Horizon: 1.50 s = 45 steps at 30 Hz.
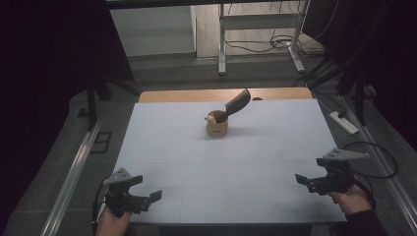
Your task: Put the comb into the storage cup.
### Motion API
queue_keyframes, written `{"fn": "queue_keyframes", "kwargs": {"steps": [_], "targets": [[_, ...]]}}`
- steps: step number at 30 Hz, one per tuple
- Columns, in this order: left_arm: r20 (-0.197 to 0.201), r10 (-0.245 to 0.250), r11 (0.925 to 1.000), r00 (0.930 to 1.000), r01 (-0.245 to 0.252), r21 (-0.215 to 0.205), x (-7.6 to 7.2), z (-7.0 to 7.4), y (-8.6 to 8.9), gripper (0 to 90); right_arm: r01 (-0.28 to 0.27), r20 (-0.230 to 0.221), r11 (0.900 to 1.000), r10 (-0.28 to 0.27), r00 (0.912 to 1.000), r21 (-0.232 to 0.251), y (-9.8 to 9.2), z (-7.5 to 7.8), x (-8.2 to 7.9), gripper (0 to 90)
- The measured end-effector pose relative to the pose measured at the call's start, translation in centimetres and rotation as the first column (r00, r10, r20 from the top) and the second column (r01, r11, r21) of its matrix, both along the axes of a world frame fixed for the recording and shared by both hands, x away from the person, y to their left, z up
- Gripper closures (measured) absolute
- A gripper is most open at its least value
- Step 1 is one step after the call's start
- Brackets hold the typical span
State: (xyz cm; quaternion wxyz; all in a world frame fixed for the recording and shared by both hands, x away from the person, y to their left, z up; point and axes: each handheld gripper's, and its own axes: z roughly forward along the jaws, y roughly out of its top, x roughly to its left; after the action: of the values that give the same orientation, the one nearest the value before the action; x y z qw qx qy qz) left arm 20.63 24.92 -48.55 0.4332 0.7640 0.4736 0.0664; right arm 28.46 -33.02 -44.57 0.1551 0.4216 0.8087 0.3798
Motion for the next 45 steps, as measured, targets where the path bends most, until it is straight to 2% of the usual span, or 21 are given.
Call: {"fn": "queue_keyframes", "kwargs": {"steps": [23, 45], "targets": [[0.000, 0.003, 1.0000, 1.0000, -0.003, -0.005, 0.0, 0.0, 0.0, 0.1, 0.073, 0.000, 0.997, -0.073, 0.9974, -0.024, -1.9, 0.0, -2.2, 0.0], [0.001, 0.006, 1.0000, 1.0000, -0.006, -0.007, 0.0, 0.0, 0.1, 0.2, 0.121, -0.030, 0.989, -0.124, 0.9918, -0.091, -2.8, -0.6, -3.7, 0.0]]}}
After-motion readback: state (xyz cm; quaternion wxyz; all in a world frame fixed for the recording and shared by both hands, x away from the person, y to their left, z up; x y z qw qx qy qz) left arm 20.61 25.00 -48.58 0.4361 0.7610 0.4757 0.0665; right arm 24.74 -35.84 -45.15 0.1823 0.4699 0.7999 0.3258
